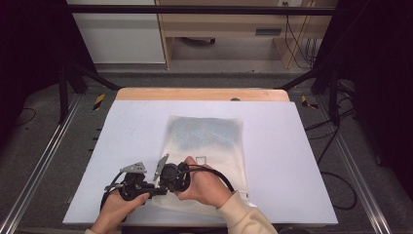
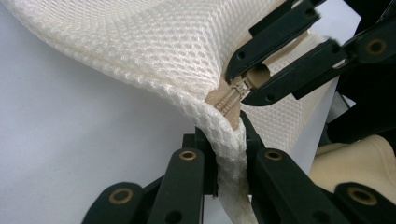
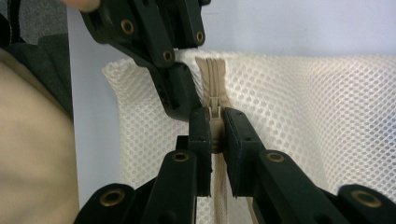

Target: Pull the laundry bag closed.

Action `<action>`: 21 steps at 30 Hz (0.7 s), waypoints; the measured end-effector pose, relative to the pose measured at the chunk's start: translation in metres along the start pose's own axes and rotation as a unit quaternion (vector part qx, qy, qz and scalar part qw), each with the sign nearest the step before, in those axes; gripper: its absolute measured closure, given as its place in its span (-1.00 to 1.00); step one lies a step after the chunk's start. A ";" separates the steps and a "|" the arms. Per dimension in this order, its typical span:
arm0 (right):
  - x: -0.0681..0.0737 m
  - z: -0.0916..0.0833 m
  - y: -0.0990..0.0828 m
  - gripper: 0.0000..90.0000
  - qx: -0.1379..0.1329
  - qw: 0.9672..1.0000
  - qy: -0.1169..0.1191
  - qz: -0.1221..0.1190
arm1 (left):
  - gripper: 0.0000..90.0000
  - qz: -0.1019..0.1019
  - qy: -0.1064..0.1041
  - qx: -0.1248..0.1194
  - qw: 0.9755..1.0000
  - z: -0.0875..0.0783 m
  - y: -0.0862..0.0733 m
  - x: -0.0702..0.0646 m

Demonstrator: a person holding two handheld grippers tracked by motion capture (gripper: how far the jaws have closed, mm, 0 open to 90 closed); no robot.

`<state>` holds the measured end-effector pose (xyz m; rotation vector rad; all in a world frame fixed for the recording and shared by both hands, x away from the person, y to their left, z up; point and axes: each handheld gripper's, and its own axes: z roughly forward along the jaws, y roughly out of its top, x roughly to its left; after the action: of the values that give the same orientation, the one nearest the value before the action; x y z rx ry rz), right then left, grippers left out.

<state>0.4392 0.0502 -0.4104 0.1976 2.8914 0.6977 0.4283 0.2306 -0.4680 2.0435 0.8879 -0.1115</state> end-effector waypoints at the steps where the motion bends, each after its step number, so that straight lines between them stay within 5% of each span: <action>1: -0.001 0.000 -0.001 0.82 -0.001 1.000 0.001 -0.001 | 0.87 0.003 0.002 0.002 1.000 0.000 0.000 -0.001; 21: -0.002 -0.004 -0.006 0.82 -0.006 1.000 0.014 0.004 | 0.87 0.010 -0.004 0.000 1.000 0.003 0.000 -0.002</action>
<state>0.4400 0.0424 -0.4090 0.1997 2.9138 0.7234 0.4277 0.2274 -0.4694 2.0494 0.8637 -0.1083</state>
